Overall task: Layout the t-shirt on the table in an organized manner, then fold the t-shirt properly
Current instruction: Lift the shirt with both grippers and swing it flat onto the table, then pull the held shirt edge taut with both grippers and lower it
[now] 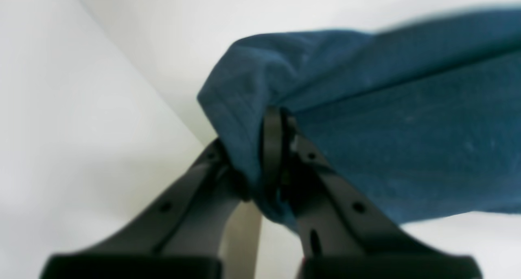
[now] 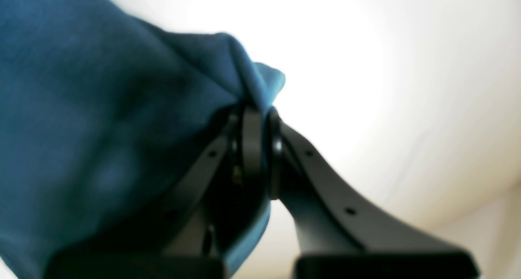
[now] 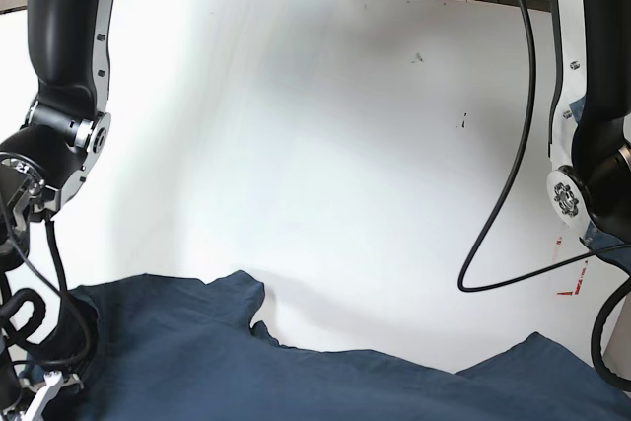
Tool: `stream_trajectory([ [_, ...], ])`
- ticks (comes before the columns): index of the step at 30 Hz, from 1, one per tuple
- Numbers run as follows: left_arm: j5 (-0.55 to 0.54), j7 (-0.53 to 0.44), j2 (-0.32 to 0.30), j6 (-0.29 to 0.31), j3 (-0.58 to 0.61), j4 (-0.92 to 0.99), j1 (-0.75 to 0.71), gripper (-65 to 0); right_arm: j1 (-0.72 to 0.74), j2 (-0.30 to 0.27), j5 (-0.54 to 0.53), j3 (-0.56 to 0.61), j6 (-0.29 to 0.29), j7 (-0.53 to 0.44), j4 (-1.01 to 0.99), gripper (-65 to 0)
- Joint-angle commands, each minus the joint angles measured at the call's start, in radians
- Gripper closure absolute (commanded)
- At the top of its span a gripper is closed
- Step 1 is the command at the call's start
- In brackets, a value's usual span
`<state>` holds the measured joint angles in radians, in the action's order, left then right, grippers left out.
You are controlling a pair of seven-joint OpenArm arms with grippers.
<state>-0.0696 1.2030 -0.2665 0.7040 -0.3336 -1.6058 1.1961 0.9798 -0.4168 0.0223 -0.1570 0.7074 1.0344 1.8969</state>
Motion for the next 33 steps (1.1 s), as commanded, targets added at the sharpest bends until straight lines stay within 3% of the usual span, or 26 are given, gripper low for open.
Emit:
stream_trajectory([
  [1, 0.004, -0.025, -0.006, -0.006, 0.0, -0.014, -0.034, 0.0, -0.055, -0.014, 0.02, -0.013, -0.009, -0.003, 0.046, 0.0],
  [7, 0.004, -0.027, -0.004, -0.006, -0.037, -0.087, -0.192, 0.0, -0.264, 0.008, 0.018, -0.108, -0.009, -0.006, 0.111, 0.0],
  [20, -0.006, -0.032, 0.002, -0.006, -0.14, -0.245, -0.707, 0.0, -0.752, 0.194, -0.075, -0.435, -0.009, -0.021, 0.123, 0.0],
  [27, -0.062, -0.044, 0.009, -0.006, -0.253, -0.242, -0.947, 0.0, -0.987, 0.295, -0.1, -0.49, -0.009, -0.119, 0.122, 0.0],
  [33, -0.074, -0.159, 0.009, -0.006, -0.264, -0.241, -1.12, 0.0, -1.116, 0.347, -0.1, -0.497, -0.009, -0.161, 0.122, 0.0],
])
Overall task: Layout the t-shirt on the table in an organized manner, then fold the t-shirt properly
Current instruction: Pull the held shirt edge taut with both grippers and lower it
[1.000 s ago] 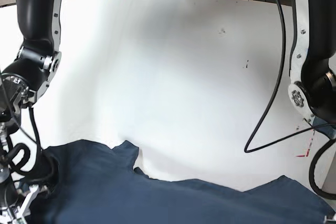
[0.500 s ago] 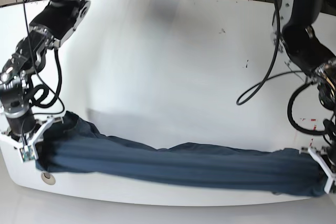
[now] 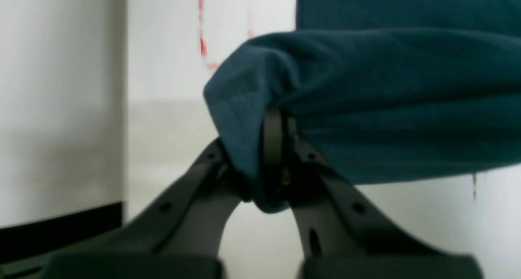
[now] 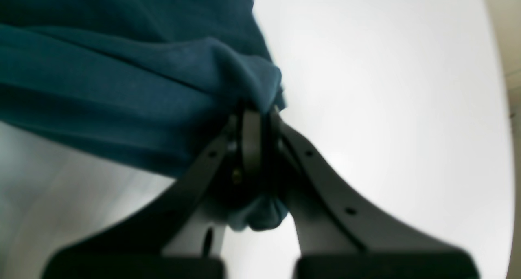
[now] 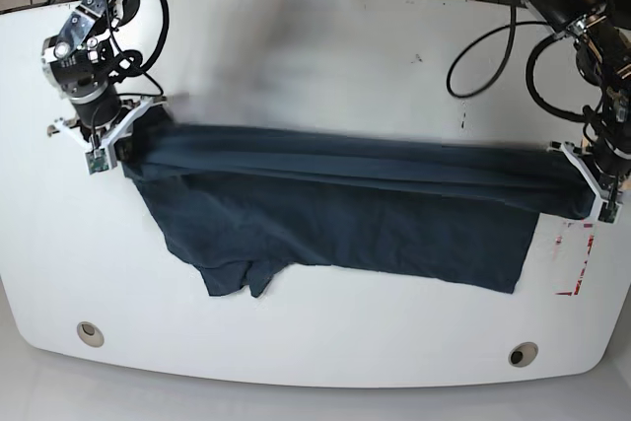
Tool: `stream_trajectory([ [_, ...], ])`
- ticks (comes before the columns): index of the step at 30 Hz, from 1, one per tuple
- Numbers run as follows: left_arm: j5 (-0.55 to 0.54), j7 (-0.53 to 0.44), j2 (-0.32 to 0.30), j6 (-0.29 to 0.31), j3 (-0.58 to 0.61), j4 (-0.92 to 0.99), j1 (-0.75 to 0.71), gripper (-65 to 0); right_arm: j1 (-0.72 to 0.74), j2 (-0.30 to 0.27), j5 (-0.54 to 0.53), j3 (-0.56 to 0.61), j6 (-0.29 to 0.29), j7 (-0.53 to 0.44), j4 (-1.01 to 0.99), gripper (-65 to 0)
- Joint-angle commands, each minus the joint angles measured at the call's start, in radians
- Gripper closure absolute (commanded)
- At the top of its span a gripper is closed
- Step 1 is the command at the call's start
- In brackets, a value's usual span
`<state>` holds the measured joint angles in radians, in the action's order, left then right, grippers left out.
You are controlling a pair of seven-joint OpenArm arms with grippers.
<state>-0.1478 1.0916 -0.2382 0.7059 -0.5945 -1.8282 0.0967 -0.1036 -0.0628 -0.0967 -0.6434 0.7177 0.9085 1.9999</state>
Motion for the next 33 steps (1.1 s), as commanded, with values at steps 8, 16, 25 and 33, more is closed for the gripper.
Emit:
stream_trajectory([
  [8, 0.009, -0.104, -0.036, -0.008, -0.005, -0.018, -0.15, 0.0, -0.132, -0.001, 0.018, -0.005, -0.02, -0.045, 0.019, 0.0],
  [16, 0.004, -0.106, -0.08, -0.008, -0.006, 0.031, -0.213, 0.0, -0.203, -0.001, 0.018, -0.005, -0.02, -0.045, 0.019, 0.0],
  [25, 0.009, -0.106, -0.1, -0.008, -0.006, 0.08, -0.236, 0.0, -0.249, 0.001, 0.018, -0.003, -0.02, -0.045, 0.015, -0.6],
  [33, 0.012, -0.103, -0.106, -0.008, -0.002, 0.081, -0.26, 0.0, -0.285, 0.021, 0.024, -0.002, -0.02, -0.044, 0.006, -0.8],
])
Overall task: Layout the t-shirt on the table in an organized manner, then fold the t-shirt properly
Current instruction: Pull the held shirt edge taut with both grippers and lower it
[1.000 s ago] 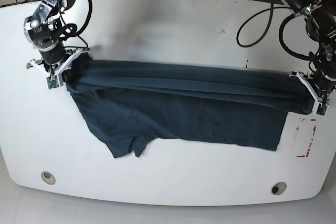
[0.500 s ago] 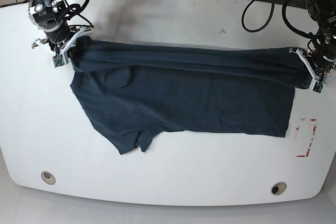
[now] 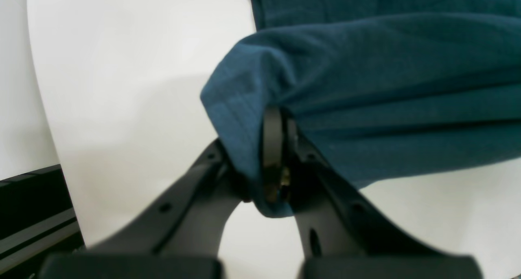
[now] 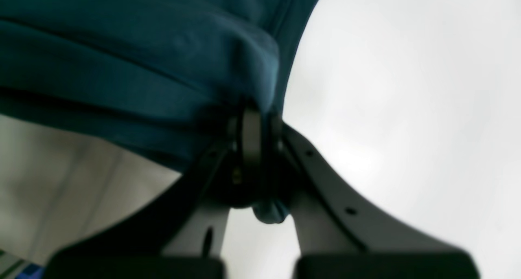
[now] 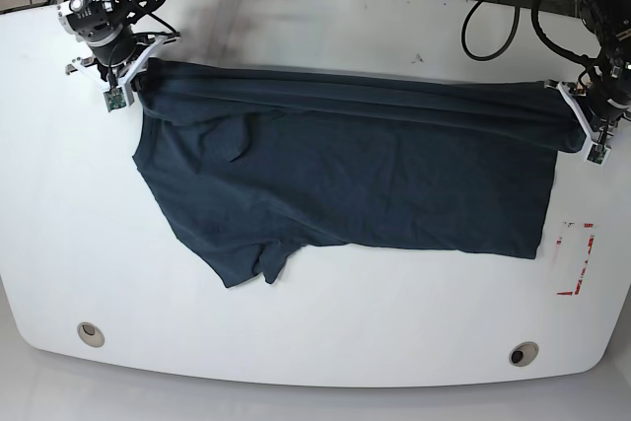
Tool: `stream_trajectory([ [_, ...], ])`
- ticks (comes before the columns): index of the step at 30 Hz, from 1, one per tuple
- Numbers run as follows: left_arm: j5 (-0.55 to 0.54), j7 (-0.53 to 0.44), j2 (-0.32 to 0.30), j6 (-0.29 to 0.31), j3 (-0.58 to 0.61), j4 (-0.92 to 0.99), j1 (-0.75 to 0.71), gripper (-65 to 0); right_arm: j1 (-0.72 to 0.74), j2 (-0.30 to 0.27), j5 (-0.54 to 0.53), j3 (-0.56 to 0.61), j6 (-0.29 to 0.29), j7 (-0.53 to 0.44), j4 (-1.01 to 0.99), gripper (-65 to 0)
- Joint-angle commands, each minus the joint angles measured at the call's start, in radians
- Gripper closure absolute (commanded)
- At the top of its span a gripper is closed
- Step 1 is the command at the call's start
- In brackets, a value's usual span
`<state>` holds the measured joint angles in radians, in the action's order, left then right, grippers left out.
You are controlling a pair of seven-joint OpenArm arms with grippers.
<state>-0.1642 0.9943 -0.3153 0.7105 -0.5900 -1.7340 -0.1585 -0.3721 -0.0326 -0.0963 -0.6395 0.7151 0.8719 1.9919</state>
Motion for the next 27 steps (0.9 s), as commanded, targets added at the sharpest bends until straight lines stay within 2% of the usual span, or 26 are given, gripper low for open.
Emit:
stream_trajectory([
  [1, 0.028, -0.004, -0.029, -0.012, -0.005, -0.013, -0.01, -0.8, -0.026, -0.01, 0.02, -0.004, -0.017, -0.007, 0.014, -1.0],
  [3, 0.028, -0.002, -0.037, -0.012, -0.003, -0.013, -0.011, -4.6, -0.038, -0.01, 0.025, 0.014, -0.017, -0.007, 0.014, -2.5],
  [6, 0.028, 0.007, -0.051, -0.012, 0.014, -0.013, -0.011, -12.8, -0.06, -0.011, 0.027, 0.039, -0.017, -0.007, 0.016, -10.9],
  [10, 0.022, 0.039, -0.064, -0.012, 0.034, -0.016, -0.033, -27.2, -0.094, -0.011, 0.027, 0.062, -0.017, -0.007, 0.019, -30.4],
  [14, 0.027, 0.047, -0.064, -0.012, 0.034, -0.016, -0.037, -36.5, -0.129, -0.011, 0.019, 0.08, -0.017, -0.007, 0.03, -44.5],
  [21, 0.021, 0.048, -0.074, -0.012, 0.026, -0.06, -0.037, -36.7, -0.158, -0.01, 0.01, 0.076, -0.017, -0.007, 0.043, -46.6],
  [27, 0.015, 0.091, -0.091, -0.012, 0.025, -0.154, -0.031, -36.7, -0.158, -0.014, -0.107, 0.033, -0.017, -0.007, 0.047, -46.6],
])
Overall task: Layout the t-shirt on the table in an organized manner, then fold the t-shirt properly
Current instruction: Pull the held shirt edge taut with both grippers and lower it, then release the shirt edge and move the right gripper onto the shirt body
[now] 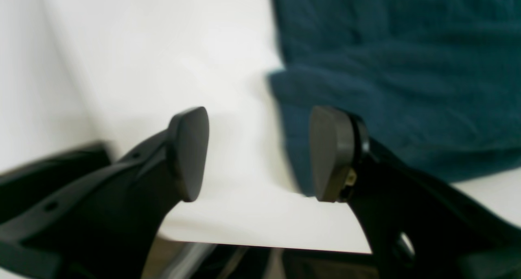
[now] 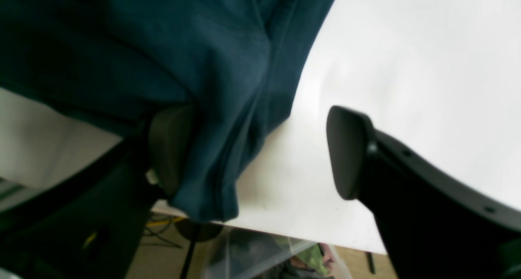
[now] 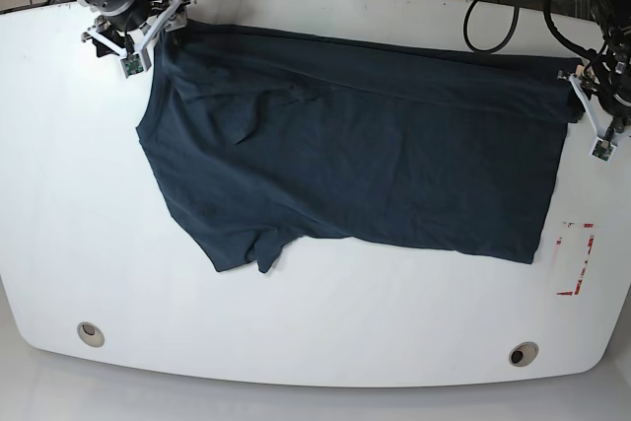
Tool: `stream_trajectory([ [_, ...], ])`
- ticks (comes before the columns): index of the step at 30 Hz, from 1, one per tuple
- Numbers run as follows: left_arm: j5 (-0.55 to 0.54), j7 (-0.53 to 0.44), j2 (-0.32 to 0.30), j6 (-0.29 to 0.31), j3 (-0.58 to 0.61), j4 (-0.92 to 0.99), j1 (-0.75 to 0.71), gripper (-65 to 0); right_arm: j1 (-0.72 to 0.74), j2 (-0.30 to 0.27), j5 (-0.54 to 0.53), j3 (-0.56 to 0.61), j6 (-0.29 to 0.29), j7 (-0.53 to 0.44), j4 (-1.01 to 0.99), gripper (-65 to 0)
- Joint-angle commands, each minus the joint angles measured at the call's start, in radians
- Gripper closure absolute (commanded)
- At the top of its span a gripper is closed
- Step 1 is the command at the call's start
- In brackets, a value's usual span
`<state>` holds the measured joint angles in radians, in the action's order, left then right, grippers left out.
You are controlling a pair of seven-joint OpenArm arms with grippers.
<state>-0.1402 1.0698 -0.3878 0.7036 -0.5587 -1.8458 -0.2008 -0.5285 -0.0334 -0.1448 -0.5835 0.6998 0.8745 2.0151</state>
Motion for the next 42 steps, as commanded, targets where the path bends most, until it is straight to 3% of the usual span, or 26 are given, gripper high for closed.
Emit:
stream_trajectory([
  [1, -0.022, 0.03, -0.018, -0.005, -0.016, -0.059, 0.014, -36.7, 0.0, -0.013, -0.091, -0.034, -0.002, -0.01, 0.023, -46.6],
  [6, -0.088, 0.043, -0.018, -0.005, -0.06, -0.084, 0.062, -36.7, 0.001, -0.018, -0.217, -0.053, -0.002, -0.01, 0.023, -46.6],
  [13, -0.097, 0.04, -0.009, -0.005, -0.057, -0.082, 0.11, -36.7, 0.015, -0.043, -0.375, -0.053, -0.002, -0.01, 0.017, -46.6],
  [20, -0.095, 0.039, 0.066, -0.005, -0.056, -0.062, 0.123, -36.7, 0.107, -0.018, -0.376, -0.051, -0.002, -0.01, 0.003, -46.6],
  [28, -0.095, 0.033, 0.066, -0.005, -0.045, 0.057, 0.111, -36.7, 0.141, -0.009, -0.378, -0.022, -0.002, 0.028, 0.002, -46.6],
  [35, -0.095, -0.07, 0.059, -0.005, -0.042, 0.209, 0.083, -36.7, 0.097, -0.009, -0.376, -0.013, -0.002, 0.055, -0.012, -46.1],
  [38, -0.095, -0.127, 0.057, -0.005, -0.042, 0.258, 0.074, -36.7, 0.083, -0.007, -0.361, -0.013, -0.002, 0.055, -0.035, -38.5],
  [42, -0.085, -0.139, 0.057, -0.005, -0.037, 0.323, 0.077, -36.7, 0.08, -0.007, -0.289, -0.013, -0.002, 0.055, -0.055, -20.8],
])
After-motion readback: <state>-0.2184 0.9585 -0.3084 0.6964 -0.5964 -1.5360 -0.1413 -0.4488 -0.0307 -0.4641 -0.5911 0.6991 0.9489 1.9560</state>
